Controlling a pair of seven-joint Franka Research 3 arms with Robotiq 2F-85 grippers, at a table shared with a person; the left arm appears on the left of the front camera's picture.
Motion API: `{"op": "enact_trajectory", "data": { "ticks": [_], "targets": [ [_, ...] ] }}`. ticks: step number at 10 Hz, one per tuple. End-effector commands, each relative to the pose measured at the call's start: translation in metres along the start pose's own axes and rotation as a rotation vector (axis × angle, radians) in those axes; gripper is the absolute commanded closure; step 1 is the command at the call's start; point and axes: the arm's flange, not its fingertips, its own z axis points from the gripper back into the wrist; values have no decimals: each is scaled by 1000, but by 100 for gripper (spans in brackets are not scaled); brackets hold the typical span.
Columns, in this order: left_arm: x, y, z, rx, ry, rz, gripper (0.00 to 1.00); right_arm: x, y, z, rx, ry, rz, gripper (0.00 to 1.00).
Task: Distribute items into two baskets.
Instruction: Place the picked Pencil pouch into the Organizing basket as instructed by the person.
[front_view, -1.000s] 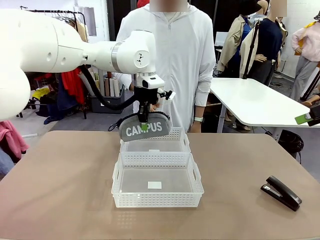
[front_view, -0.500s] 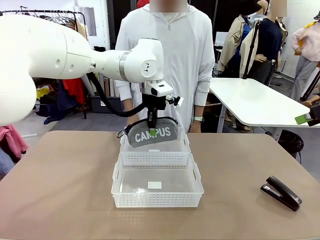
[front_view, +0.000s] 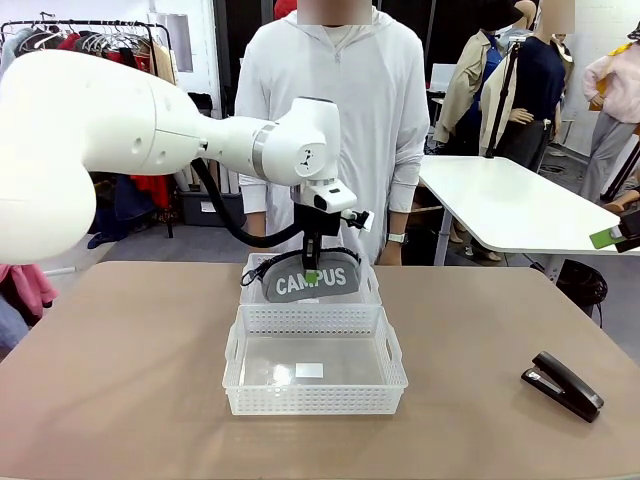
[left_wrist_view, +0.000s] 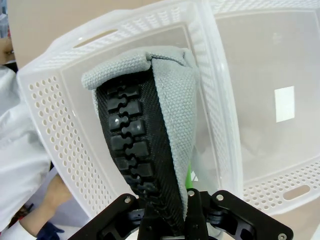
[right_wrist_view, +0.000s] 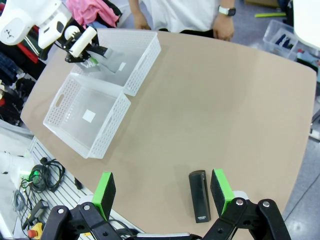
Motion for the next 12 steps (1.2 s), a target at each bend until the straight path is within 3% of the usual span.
{"op": "enact_trajectory", "data": {
  "ticks": [1,12],
  "targets": [
    [6,13,-5,29,27,16,100,-1,0,-1,23,-22,11,0],
    [9,31,-53,60,88,60,100,-1,0,-1,23,-22,11,0]
  ]
}}
